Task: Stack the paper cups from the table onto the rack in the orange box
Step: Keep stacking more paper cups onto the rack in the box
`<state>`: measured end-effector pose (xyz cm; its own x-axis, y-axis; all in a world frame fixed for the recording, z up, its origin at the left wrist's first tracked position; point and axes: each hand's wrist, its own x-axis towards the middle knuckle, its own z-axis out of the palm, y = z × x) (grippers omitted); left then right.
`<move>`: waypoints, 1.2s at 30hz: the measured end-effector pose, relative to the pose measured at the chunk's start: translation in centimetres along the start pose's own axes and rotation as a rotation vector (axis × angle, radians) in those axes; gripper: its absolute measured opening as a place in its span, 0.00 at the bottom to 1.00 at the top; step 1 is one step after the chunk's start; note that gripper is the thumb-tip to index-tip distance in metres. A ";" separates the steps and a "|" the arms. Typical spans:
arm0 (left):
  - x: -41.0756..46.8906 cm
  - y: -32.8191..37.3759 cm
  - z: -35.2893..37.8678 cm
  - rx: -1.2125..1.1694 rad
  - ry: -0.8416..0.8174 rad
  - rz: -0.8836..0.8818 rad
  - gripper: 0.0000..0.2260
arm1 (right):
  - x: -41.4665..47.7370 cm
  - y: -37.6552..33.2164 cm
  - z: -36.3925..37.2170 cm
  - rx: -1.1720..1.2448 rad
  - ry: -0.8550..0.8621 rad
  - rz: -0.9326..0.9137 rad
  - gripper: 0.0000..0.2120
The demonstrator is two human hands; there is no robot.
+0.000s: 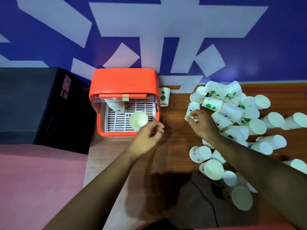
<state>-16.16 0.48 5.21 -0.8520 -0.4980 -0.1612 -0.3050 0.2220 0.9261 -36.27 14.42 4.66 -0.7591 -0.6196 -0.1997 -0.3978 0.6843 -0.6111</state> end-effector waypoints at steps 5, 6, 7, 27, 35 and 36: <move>5.7 1.8 7.5 -0.124 0.050 -0.208 0.05 | 2.6 3.8 -1.4 -0.123 -0.142 0.105 0.21; 7.1 1.7 8.8 -0.159 0.086 -0.280 0.07 | 2.9 4.2 -1.3 -0.132 -0.177 0.101 0.22; 8.4 1.5 9.8 -0.180 0.108 -0.350 0.11 | 3.1 4.5 -1.2 -0.124 -0.200 0.096 0.23; 12.1 -2.5 12.8 -0.272 0.027 -0.474 0.15 | 6.5 8.8 0.1 0.556 -0.405 0.379 0.38; 9.0 -2.2 11.5 0.113 0.016 -0.115 0.36 | 8.0 6.7 -1.0 0.770 -0.503 0.509 0.33; 8.8 -2.1 11.2 0.095 0.045 -0.085 0.35 | 7.9 6.1 -1.2 0.776 -0.560 0.509 0.32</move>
<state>-27.77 5.03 -2.01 -0.8019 -0.5554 -0.2203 -0.4162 0.2547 0.8729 -45.33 14.13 0.27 -0.3218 -0.5540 -0.7678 0.4811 0.6027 -0.6366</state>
